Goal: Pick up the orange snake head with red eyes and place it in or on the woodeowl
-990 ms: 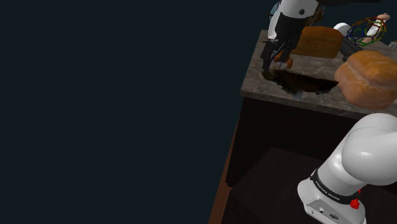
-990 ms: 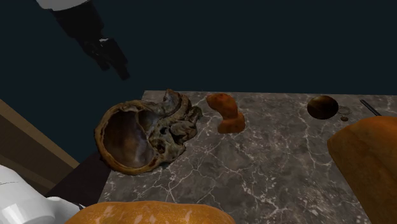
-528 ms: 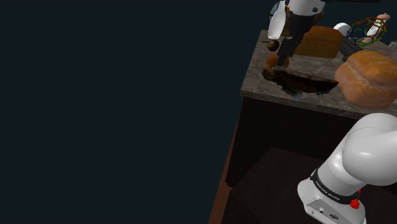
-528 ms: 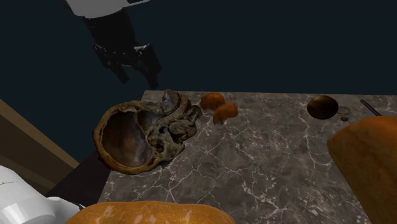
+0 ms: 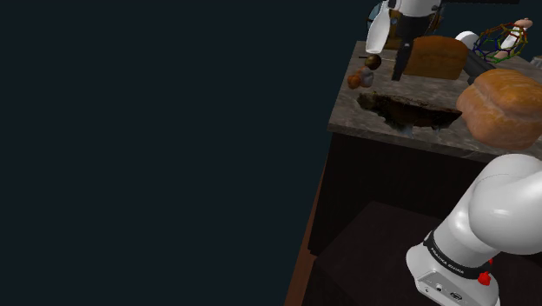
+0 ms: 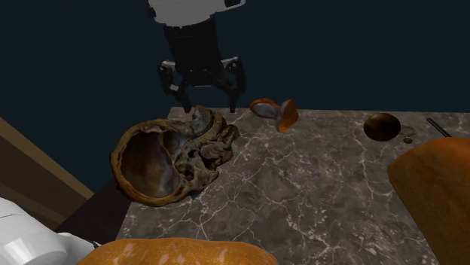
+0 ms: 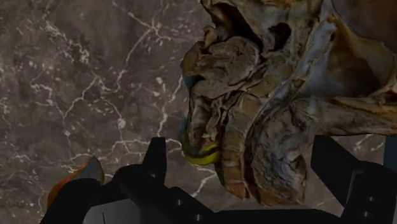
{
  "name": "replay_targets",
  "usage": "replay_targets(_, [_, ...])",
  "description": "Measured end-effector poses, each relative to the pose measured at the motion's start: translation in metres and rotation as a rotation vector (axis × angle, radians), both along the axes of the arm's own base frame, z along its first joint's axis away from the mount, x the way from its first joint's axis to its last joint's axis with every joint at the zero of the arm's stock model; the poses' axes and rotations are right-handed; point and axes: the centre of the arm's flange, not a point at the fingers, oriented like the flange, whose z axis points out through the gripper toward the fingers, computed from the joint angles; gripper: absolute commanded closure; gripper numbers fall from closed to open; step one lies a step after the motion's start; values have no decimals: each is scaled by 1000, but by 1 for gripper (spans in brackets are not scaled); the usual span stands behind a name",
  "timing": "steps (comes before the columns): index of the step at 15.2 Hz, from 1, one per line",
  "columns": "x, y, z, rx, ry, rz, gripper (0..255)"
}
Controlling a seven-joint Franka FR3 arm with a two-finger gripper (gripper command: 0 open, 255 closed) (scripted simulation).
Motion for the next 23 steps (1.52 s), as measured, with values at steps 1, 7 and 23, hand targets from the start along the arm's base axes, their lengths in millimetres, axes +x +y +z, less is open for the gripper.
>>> replay_targets(1, [5, -13, 3, -4, 12, 32, 0])
replay_targets(7, [51, -76, 1, -30, 83, 237, 0])
replay_targets(23, [64, -99, -39, -38, 102, 290, 255])
